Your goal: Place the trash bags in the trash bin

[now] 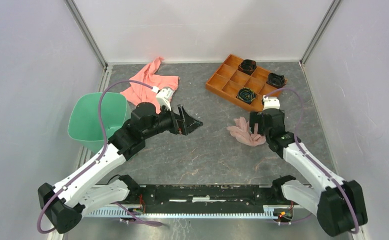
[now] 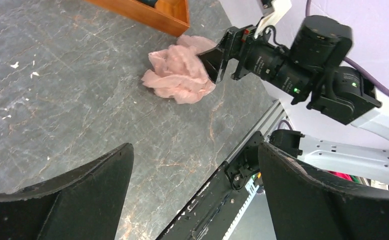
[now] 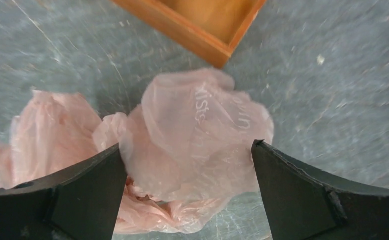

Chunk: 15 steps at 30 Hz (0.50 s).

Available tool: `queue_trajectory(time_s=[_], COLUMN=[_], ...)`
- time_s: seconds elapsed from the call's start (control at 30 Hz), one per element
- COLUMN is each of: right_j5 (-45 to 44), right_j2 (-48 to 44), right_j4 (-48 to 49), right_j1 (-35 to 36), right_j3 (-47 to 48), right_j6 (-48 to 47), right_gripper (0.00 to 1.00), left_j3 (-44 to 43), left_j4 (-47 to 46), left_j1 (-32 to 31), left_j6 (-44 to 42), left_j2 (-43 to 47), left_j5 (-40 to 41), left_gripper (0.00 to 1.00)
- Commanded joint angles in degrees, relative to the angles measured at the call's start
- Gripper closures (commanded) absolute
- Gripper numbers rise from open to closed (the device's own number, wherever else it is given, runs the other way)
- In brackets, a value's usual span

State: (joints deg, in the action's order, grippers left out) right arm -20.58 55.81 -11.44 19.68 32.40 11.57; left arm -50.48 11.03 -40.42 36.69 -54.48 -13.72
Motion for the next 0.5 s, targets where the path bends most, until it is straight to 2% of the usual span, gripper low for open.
queue_trajectory(time_s=[0.0, 0.13, 0.23, 0.33, 0.47], right_j5=[7.13, 14.19, 28.08, 39.30, 45.17], right_j2=[4.42, 7.29, 9.98, 12.13, 10.98], right_j4=[6.34, 8.76, 9.98, 10.84, 15.07], right_j1=[-4.70, -6.61, -6.12, -2.47, 4.15], right_j3=[-2.51, -3.57, -3.36, -2.87, -3.81], right_j6=[4.26, 3.16, 1.72, 2.29, 6.60], right_gripper=[0.02, 0.05, 0.19, 0.26, 0.27], left_j3=[1.77, 0.98, 1.22, 1.50, 3.43], left_j4=[0.41, 5.11, 5.47, 5.20, 1.59], left_j1=[-0.45, -0.44, -0.44, -0.49, -0.44], left_j6=[2.43, 0.55, -0.30, -0.64, 0.68], left_j2=[3.81, 4.16, 3.21, 0.34, -3.51], left_j5=[2.94, 4.61, 4.94, 4.40, 1.97], left_gripper=[0.00, 0.00, 0.00, 0.00, 0.00])
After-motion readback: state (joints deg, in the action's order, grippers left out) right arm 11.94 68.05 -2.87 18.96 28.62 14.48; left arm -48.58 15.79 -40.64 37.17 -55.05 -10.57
